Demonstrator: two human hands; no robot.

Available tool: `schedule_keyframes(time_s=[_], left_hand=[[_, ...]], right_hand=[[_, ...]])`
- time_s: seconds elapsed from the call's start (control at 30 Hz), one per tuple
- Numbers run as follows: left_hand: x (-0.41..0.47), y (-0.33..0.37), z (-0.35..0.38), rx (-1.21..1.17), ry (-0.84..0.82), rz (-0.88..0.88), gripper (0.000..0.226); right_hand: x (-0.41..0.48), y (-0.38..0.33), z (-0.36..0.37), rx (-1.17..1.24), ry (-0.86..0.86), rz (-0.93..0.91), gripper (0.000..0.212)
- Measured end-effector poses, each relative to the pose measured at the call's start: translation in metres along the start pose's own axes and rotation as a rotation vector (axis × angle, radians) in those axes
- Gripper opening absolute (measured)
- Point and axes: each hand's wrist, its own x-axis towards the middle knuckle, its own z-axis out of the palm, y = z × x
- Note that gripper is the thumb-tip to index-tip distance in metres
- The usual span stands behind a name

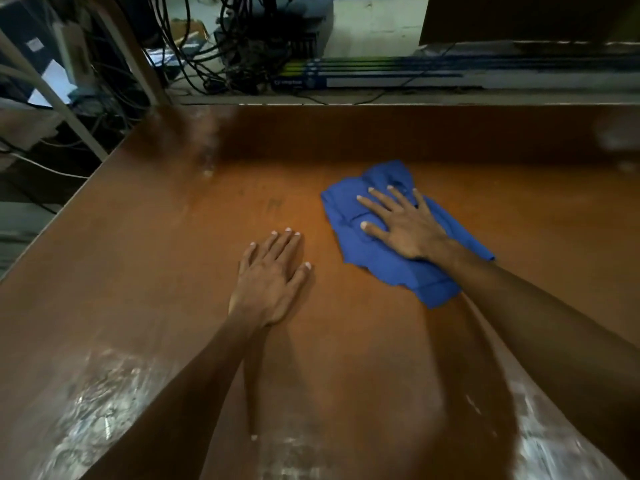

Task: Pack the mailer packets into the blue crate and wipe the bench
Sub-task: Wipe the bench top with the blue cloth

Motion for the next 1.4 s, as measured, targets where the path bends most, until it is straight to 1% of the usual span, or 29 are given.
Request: schedule_keyframes(time_s=[0.03,0.07,0.13,0.17,0.2,0.3,0.33,0.37,0.47,0.5,0.53,0.6,0.67,0.7,0.8,0.83,0.87,0.93,0.97,1.0,1.03,1.07,1.13,1.17,1.2,1.3,1.33,1.37,1.4], left_hand=[[0.0,0.0,0.0,-0.004,-0.012,-0.001,0.064],[0.0,0.0,0.001,-0.007,-0.021,-0.002,0.064],[-0.002,0.0,-0.001,0.012,-0.03,0.008,0.064],[-0.003,0.001,-0.002,0.03,-0.033,0.01,0.065],[-0.004,0.003,-0.003,0.041,-0.037,0.007,0.065],[-0.016,0.012,-0.007,-0.012,-0.039,-0.04,0.064],[-0.024,0.017,-0.008,-0.03,-0.028,-0.03,0.063],[-0.036,0.021,-0.009,-0.036,-0.015,0.003,0.063],[-0.084,0.029,-0.013,-0.033,-0.024,0.111,0.062],[-0.102,0.029,-0.014,-0.039,-0.023,0.102,0.063],[-0.119,0.028,-0.016,-0.044,-0.022,0.084,0.063],[-0.149,0.025,-0.018,-0.022,-0.036,0.076,0.065],[-0.173,0.021,-0.021,0.009,-0.044,0.086,0.067],[-0.184,0.019,-0.023,0.009,-0.053,0.089,0.067],[-0.211,0.012,-0.03,-0.011,-0.065,0.053,0.068],[-0.219,0.01,-0.031,-0.019,-0.057,0.043,0.068],[-0.225,0.009,-0.032,-0.026,-0.049,0.038,0.068],[-0.232,0.009,-0.034,-0.041,-0.036,0.042,0.07],[-0.232,0.009,-0.034,-0.047,-0.031,0.043,0.071],[-0.233,0.009,-0.036,-0.05,-0.029,0.044,0.071],[-0.233,0.009,-0.037,-0.049,-0.034,0.044,0.069],[-0.233,0.01,-0.038,-0.044,-0.044,0.049,0.065],[-0.234,0.01,-0.038,-0.037,-0.069,0.062,0.062],[-0.236,0.01,-0.039,-0.034,-0.075,0.065,0.062],[-0.236,0.01,-0.039,-0.033,-0.077,0.065,0.064],[-0.236,0.012,-0.041,-0.037,-0.061,0.077,0.071],[-0.236,0.015,-0.042,-0.034,-0.058,0.094,0.075],[-0.237,0.018,-0.042,-0.03,-0.06,0.113,0.076],[-0.239,0.022,-0.043,-0.031,-0.062,0.134,0.076]], right_hand=[[-0.012,0.007,0.003,0.001,0.018,0.009,0.068],[-0.021,0.017,0.004,0.009,0.042,0.088,0.069],[-0.04,0.035,0.002,0.051,0.055,0.389,0.07],[-0.049,0.032,0.001,0.068,0.048,0.471,0.071],[-0.061,0.019,0.002,0.055,0.042,0.455,0.072],[-0.115,-0.034,0.017,-0.022,0.047,0.097,0.072],[-0.132,-0.038,0.021,-0.021,0.045,0.032,0.07],[-0.145,-0.034,0.02,-0.018,0.046,0.038,0.068],[-0.17,-0.021,0.017,0.047,0.074,0.347,0.067],[-0.179,-0.032,0.018,0.047,0.07,0.367,0.067],[-0.19,-0.05,0.022,0.019,0.075,0.306,0.067],[-0.22,-0.087,0.032,-0.041,0.092,0.087,0.066],[-0.243,-0.097,0.033,-0.023,0.058,0.006,0.064],[-0.249,-0.094,0.031,0.004,0.049,0.064,0.064],[-0.264,-0.106,0.031,0.061,0.057,0.397,0.067],[-0.271,-0.125,0.034,0.046,0.057,0.416,0.068],[-0.281,-0.147,0.038,0.019,0.062,0.35,0.068],[-0.31,-0.185,0.045,-0.021,0.043,0.08,0.065],[-0.324,-0.19,0.045,-0.023,0.026,-0.028,0.064],[-0.336,-0.185,0.043,-0.02,0.013,-0.068,0.063],[-0.344,-0.174,0.041,-0.015,0.015,-0.039,0.062],[-0.351,-0.161,0.04,-0.011,0.026,0.061,0.062],[-0.368,-0.14,0.039,0.022,0.045,0.352,0.065],[-0.375,-0.141,0.04,0.032,0.044,0.424,0.066],[-0.383,-0.149,0.041,0.015,0.05,0.407,0.067],[-0.411,-0.175,0.045,-0.027,0.024,0.11,0.064],[-0.419,-0.171,0.045,-0.028,0.007,0.054,0.063],[-0.423,-0.161,0.043,-0.031,0.012,0.055,0.063],[-0.425,-0.146,0.042,-0.031,0.034,0.116,0.064]])
